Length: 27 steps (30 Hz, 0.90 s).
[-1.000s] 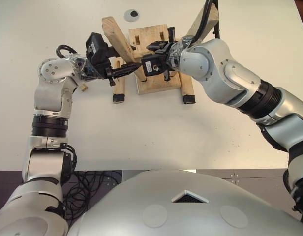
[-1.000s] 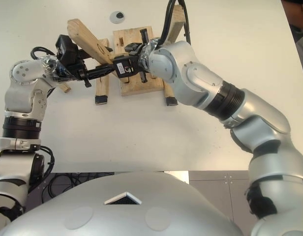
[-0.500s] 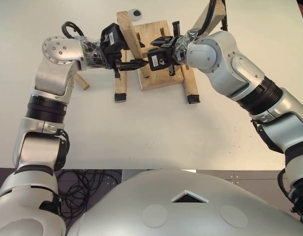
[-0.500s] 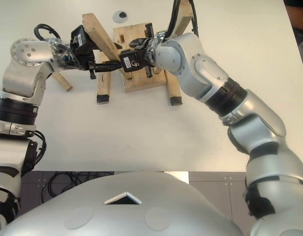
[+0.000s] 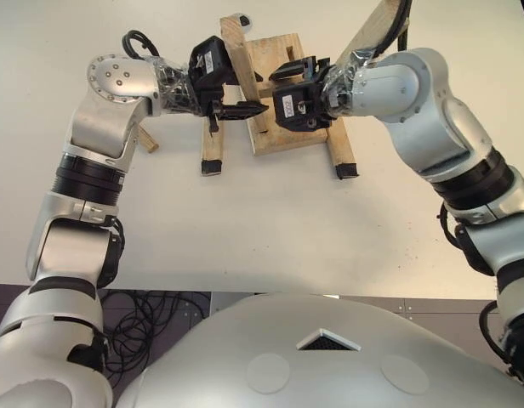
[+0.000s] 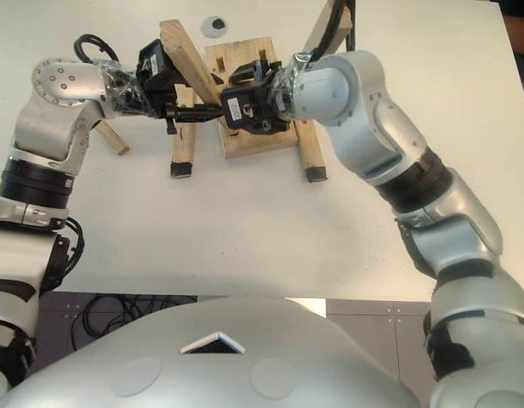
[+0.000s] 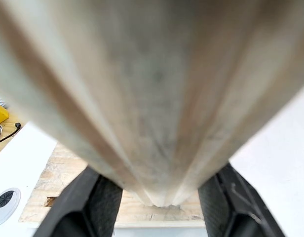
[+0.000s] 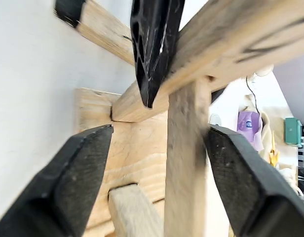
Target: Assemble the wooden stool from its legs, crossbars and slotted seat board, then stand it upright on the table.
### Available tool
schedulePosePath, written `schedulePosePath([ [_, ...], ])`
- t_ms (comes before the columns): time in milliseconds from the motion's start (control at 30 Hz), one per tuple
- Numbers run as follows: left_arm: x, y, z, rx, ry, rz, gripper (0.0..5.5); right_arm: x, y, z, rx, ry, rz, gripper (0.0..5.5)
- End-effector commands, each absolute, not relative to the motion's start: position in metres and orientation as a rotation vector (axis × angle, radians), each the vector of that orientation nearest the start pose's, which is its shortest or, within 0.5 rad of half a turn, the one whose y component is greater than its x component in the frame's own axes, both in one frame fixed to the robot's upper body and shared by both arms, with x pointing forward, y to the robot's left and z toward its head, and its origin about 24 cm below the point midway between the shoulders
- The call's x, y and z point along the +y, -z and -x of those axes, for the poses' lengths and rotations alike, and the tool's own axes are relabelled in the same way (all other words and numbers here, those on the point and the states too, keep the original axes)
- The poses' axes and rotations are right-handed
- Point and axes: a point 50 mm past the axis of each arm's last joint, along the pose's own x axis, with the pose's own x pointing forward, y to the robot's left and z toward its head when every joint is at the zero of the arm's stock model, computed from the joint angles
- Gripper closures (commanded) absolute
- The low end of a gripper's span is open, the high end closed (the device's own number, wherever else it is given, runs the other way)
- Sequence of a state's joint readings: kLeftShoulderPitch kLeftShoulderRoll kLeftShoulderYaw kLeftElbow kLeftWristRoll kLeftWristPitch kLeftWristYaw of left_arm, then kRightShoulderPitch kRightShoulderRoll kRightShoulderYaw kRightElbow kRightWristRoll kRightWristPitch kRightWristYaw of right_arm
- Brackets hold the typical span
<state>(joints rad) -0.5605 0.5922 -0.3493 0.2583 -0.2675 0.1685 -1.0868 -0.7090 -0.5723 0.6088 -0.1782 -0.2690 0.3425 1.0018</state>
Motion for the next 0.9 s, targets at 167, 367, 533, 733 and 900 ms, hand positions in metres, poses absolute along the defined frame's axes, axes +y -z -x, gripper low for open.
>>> schedulePosePath([
  [167, 0.166, -0.034, -0.282, 0.639, 1.259, -0.412, 3.49, -0.11, -0.227, -0.298, -0.014, -1.114, 0.941, 0.7],
  [367, 0.166, -0.066, -0.309, 0.438, 1.134, -0.393, 3.01, -0.163, -0.27, -0.311, -0.085, -0.874, 0.633, 0.28],
  [533, 0.165, -0.095, -0.316, 0.349, 1.126, -0.392, 2.34, -0.203, -0.274, -0.306, -0.087, -0.72, 0.524, 0.28],
  [733, 0.194, -0.101, -0.304, 0.397, 1.07, -0.48, 1.46, -0.239, -0.239, -0.278, -0.063, -0.764, 0.153, 0.28],
  [900, 0.204, -0.113, -0.32, 0.312, 0.889, -0.249, 1.46, -0.231, -0.175, -0.264, 0.062, -0.794, -0.093, 0.28],
])
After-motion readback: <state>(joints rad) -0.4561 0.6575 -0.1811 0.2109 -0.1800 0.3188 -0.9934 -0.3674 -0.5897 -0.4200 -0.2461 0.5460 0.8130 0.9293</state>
